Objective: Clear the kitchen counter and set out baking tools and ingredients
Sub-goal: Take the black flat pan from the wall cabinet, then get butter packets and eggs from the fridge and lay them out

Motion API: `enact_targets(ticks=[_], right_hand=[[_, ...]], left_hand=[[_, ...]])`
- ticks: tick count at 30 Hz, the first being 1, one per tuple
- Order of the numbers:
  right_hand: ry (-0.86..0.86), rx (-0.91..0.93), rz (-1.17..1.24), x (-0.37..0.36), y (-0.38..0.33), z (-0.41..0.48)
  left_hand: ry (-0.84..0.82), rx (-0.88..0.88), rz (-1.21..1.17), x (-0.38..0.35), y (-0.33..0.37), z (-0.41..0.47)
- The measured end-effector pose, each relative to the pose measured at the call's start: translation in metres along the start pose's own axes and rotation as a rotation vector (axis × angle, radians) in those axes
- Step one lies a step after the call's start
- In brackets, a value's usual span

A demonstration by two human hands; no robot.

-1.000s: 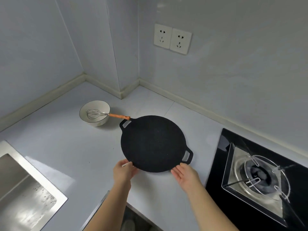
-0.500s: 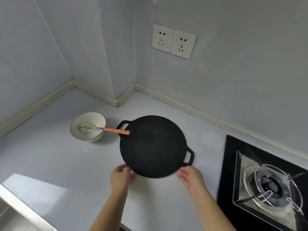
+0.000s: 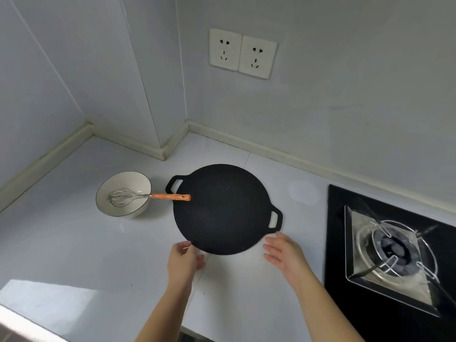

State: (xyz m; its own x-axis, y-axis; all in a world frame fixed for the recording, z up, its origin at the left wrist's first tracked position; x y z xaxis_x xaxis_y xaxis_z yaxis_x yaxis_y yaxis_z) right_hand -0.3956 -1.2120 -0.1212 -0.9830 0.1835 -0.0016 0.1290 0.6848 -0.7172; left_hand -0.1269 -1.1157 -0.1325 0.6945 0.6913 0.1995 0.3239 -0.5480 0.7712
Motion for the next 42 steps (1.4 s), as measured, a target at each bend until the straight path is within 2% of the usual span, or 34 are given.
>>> enact_targets(ticks=[10,17,25,37,42], right_hand=[[-0.027,0.23,0.062,0.046,-0.011,-0.053],[0.044,0.367,0.11,0.135,-0.021,-0.111],[0.185,0.55,0.133,0.329,-0.012,-0.208],[0.637,0.651,0.134,0.627,0.015,-0.352],[0.837,0.653,0.034,0.736,0.009,-0.395]], left_hand=[[-0.372,-0.235,0.211,-0.054,0.021,-0.073],[-0.578,-0.391,0.26,-0.108,0.022,-0.172],[-0.764,-0.48,0.219,-0.183,-0.049,-0.349],[-1.161,-0.586,0.313,-0.308,-0.164,-0.626],[-1.349,-0.588,0.364,-0.369,-0.212,-0.719]])
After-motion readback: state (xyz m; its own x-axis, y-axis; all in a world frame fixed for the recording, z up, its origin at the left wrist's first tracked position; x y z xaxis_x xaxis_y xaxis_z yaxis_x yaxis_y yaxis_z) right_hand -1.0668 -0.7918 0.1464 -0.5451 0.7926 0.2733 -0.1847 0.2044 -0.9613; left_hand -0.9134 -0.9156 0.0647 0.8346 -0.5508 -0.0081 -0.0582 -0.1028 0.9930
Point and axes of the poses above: each hand's wrist, its own z-axis towards the middle knuckle, its own x-axis out of the back of the hand, y = z × x, the point moved 9 cm from there along z, towards the middle knuckle, and after that the axes turned 7 degrees about y, right-handed, at the moved point
